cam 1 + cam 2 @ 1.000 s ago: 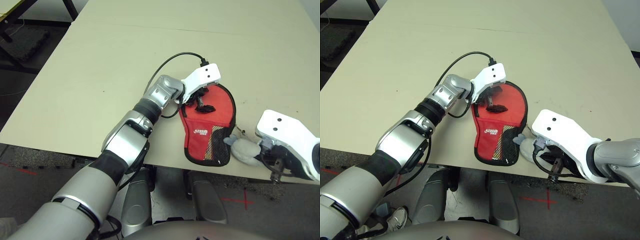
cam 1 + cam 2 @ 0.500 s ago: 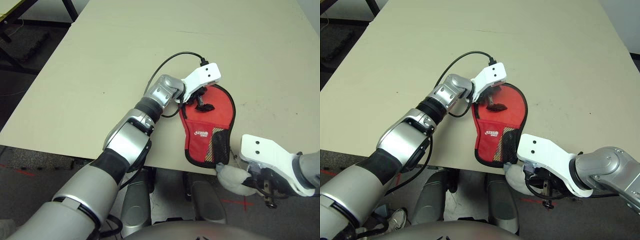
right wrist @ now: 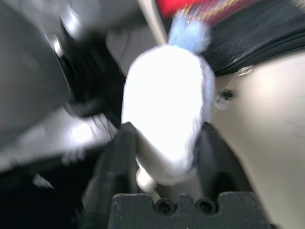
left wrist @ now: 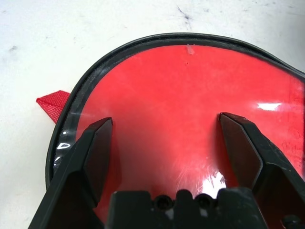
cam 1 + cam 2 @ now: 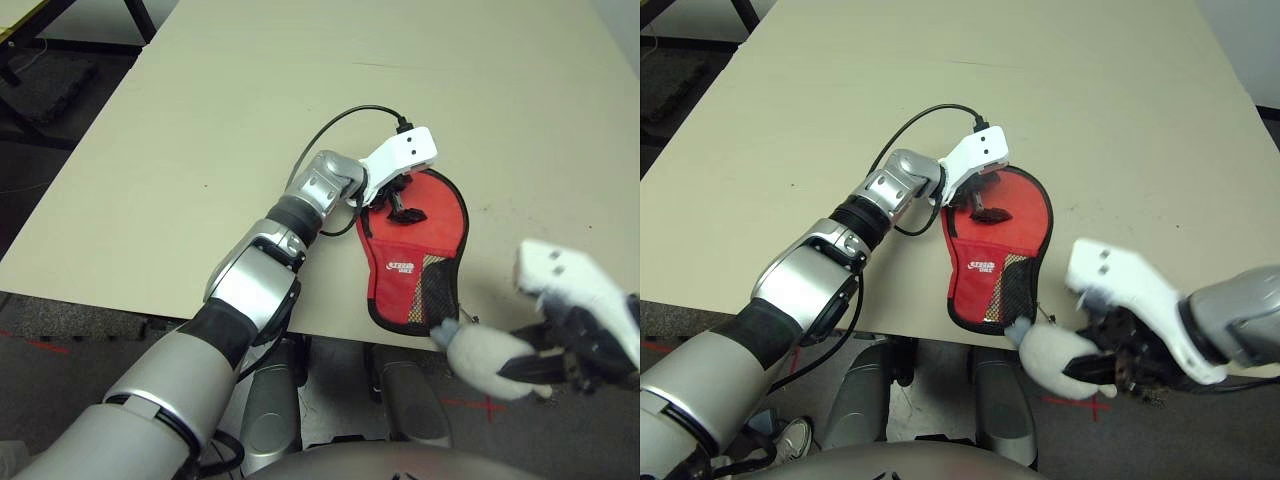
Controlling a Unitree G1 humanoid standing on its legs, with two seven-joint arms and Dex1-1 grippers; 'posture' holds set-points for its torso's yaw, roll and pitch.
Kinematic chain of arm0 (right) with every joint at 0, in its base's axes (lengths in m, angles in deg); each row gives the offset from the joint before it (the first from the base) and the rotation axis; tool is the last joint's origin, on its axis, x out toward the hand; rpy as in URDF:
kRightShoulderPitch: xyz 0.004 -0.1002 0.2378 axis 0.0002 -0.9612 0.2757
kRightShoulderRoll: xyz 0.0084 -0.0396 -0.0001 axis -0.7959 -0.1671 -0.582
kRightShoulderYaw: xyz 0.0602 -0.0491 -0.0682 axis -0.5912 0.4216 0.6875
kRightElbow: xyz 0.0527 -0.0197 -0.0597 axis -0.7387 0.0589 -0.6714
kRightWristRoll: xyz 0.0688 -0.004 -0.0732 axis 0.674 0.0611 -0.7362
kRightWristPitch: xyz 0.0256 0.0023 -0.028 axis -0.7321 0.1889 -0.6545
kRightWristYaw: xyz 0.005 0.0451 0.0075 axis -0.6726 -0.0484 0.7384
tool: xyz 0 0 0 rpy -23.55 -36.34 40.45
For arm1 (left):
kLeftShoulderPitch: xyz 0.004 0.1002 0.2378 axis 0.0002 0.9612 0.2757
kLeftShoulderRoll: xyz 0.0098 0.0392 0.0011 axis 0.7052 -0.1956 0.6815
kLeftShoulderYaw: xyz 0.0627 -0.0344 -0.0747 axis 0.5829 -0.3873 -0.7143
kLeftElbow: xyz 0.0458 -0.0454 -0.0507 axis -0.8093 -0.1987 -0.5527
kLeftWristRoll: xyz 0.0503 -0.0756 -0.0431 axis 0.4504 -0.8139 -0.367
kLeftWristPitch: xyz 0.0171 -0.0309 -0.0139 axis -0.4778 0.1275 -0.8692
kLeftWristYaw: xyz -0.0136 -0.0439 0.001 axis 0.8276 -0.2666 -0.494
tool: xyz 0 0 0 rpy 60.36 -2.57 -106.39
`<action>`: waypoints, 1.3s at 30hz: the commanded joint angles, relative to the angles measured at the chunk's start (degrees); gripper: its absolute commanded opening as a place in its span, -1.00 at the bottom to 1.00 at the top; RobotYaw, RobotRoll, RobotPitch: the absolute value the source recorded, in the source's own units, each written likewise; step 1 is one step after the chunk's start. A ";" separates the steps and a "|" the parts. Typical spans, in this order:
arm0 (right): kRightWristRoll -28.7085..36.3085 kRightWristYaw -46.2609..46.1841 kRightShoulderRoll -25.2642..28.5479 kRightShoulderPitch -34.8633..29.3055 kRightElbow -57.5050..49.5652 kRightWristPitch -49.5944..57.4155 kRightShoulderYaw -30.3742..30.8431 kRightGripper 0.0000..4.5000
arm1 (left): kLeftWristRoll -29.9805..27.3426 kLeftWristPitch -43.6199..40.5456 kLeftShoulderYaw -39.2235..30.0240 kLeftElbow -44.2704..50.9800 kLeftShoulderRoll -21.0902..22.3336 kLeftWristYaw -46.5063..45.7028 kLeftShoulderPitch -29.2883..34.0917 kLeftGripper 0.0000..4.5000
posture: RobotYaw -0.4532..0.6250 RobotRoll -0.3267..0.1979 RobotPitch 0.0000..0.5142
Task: Store the ping-pong paddle in its case and zip it.
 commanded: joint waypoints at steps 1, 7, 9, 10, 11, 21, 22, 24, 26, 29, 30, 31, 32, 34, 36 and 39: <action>6.03 0.96 0.01 6.69 10.60 2.75 -3.57 0.64 | 0.32 -5.92 -0.79 0.18 2.82 0.94 3.20 1.00 | -0.60 0.25 -0.03; -1.17 -16.99 -16.40 33.63 37.94 -4.58 3.51 0.98 | -3.99 -10.53 -8.53 7.34 7.04 -3.33 3.48 1.00 | -0.50 0.25 -0.09; -6.71 -22.08 -20.17 37.54 44.59 -8.61 4.62 0.98 | -5.21 -10.54 -10.96 9.18 7.75 -5.94 3.99 1.00 | -0.47 0.25 -0.09; -10.39 -24.03 -21.30 38.28 47.06 -11.82 5.82 0.98 | -5.78 -10.28 -12.16 9.91 7.88 -7.57 4.20 1.00 | -0.46 0.25 -0.10; -15.13 -28.17 -22.93 39.08 50.21 -15.94 6.92 0.98 | -6.52 -9.41 -13.79 10.70 8.03 -9.74 4.52 1.00 | -0.45 0.25 -0.10; -37.00 -43.90 -39.35 37.33 68.93 -57.95 6.20 0.98 | -11.72 8.15 -29.74 14.72 10.84 -33.60 11.09 1.00 | -0.38 0.25 -0.08; -38.16 -44.44 -40.39 37.22 71.06 -61.41 6.16 0.98 | -11.63 10.08 -30.72 14.82 11.47 -35.49 12.69 1.00 | -0.37 0.25 -0.08; -40.83 -45.00 -41.46 37.53 75.46 -68.06 6.53 0.98 | -11.24 13.56 -32.19 14.73 12.52 -38.83 15.78 1.00 | -0.36 0.25 -0.08; -43.29 -45.81 -41.70 38.23 79.96 -73.55 6.84 0.98 | -11.07 16.19 -33.37 14.88 13.26 -41.85 18.75 1.00 | -0.35 0.25 -0.08; -45.34 -46.63 -41.55 39.48 86.44 -79.16 6.77 0.98 | -10.82 18.56 -34.42 15.41 13.88 -46.14 22.27 1.00 | -0.32 0.25 -0.07; -45.76 -46.46 -41.45 39.85 88.36 -80.46 6.82 0.98 | -11.11 18.62 -34.88 15.51 13.82 -47.39 23.11 1.00 | -0.30 0.25 -0.06; -46.16 -46.33 -41.65 40.01 89.99 -81.80 6.95 0.98 | -11.28 18.64 -35.43 16.05 13.99 -48.64 24.58 1.00 | -0.30 0.25 -0.05; -46.41 -46.12 -41.88 40.21 91.38 -82.94 6.99 0.98 | -11.53 18.46 -35.83 16.58 14.06 -49.47 25.77 1.00 | -0.29 0.25 -0.03; -47.04 -45.51 -42.14 40.52 93.61 -85.00 7.24 0.98 | -11.95 18.05 -36.19 17.81 13.90 -50.44 27.49 1.00 | -0.28 0.25 -0.02; -47.47 -44.80 -42.13 40.54 95.58 -86.09 7.41 0.98 | -12.18 17.31 -35.99 19.09 13.54 -50.78 28.45 1.00 | -0.25 0.25 -0.02; -47.97 -44.05 -42.07 40.46 97.89 -86.87 7.44 0.98 | -12.42 16.53 -35.64 20.45 13.47 -51.29 29.12 1.00 | -0.22 0.25 -0.01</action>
